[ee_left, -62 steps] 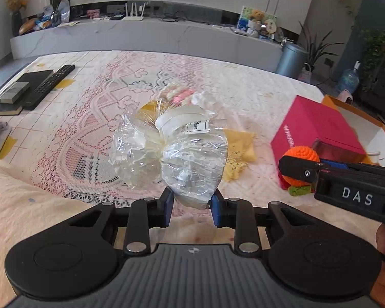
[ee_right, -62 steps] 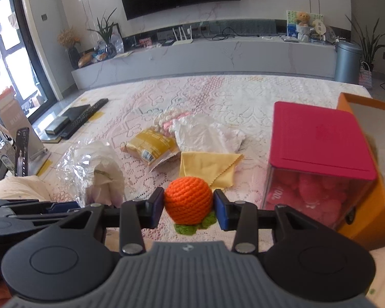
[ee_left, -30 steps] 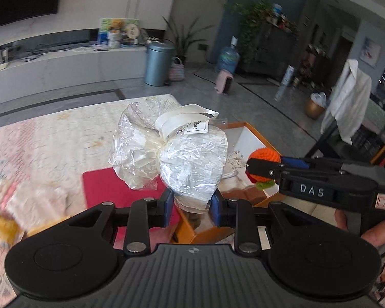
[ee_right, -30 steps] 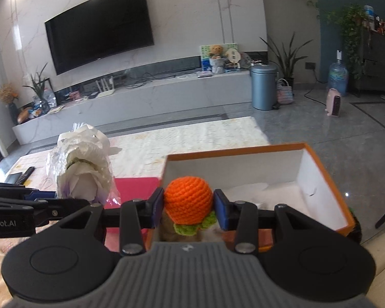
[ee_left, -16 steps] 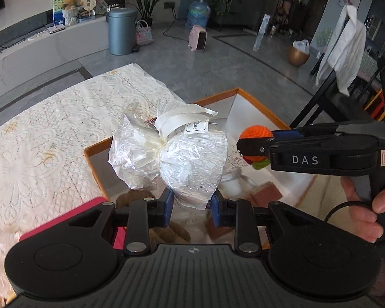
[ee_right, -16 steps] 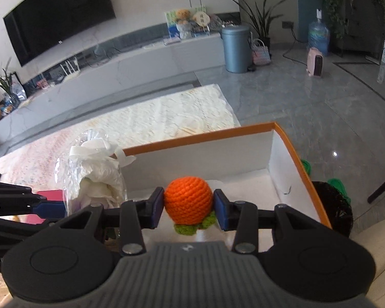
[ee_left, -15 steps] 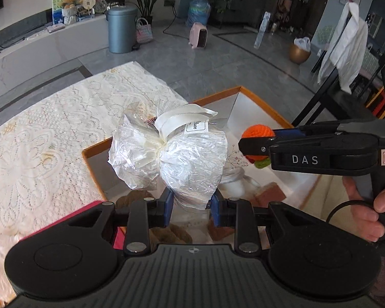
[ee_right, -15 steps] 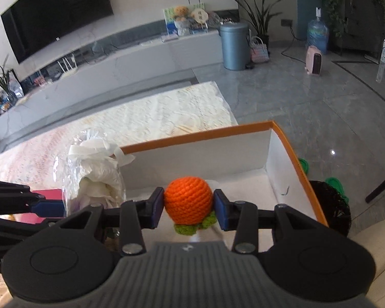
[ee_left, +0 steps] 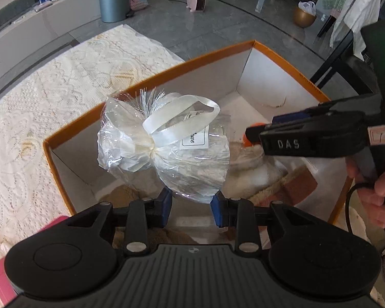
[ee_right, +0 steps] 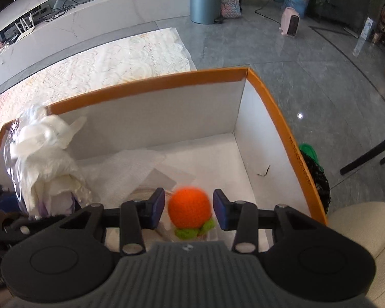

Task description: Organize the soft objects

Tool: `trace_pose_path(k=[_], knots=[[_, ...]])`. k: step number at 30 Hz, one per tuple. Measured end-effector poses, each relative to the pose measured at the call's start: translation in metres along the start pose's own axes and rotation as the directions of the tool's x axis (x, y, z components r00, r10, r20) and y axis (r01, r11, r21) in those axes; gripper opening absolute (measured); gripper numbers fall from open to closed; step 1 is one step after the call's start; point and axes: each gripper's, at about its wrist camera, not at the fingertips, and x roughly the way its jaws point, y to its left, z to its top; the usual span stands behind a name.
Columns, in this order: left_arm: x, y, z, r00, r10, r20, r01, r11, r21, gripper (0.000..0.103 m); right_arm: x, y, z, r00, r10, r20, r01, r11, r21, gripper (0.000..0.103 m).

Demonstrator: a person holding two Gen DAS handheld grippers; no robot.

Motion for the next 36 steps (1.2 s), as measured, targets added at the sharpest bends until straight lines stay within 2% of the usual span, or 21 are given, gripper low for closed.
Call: trace_pose_path(k=[3,5,10,17,19,24,28,32,36], knots=[[-0.003,0.0,-0.003,1.0,0.005,0.001,-0.005,1.0,0.01,0.044,-0.002,0.001,0.0,1.0,-0.011,0.006,0.011,1.0,-0.017,0.044],[-0.008,-0.001,-0.006,1.0,0.009,0.009,-0.01,1.0,0.017,0.058,-0.004,0.002,0.0,1.0,-0.015,0.01,0.015,1.0,-0.021,0.046],[-0.021,-0.005,-0.006,0.999,0.016,0.036,-0.017,0.999,0.027,0.067,-0.012,0.007,-0.002,1.0,-0.011,0.021,0.012,1.0,-0.029,0.049],[-0.052,-0.007,-0.01,0.993,0.02,0.112,-0.02,1.0,0.0,0.067,-0.034,0.022,-0.007,0.999,-0.001,0.049,0.004,0.998,-0.064,0.056],[-0.063,-0.006,-0.013,0.99,0.026,0.141,-0.024,1.0,-0.015,0.067,-0.044,0.03,-0.01,0.998,0.009,0.067,-0.004,0.997,-0.08,0.061],[-0.096,-0.006,-0.031,0.974,0.083,0.209,-0.077,0.996,-0.038,0.067,-0.074,0.05,-0.021,0.993,0.032,0.112,-0.018,0.993,-0.119,0.064],[-0.117,-0.006,-0.047,0.964,0.133,0.229,-0.125,0.991,-0.052,0.067,-0.096,0.067,-0.033,0.988,0.061,0.141,-0.041,0.99,-0.138,0.067],[-0.139,-0.004,-0.07,0.944,0.168,0.286,-0.149,0.985,-0.087,0.067,-0.118,0.084,-0.052,0.978,0.101,0.182,-0.077,0.988,-0.137,0.068],[-0.158,0.001,-0.093,0.915,0.213,0.342,-0.175,0.975,-0.141,0.067,-0.135,0.101,-0.074,0.963,0.149,0.223,-0.123,0.984,-0.126,0.068]])
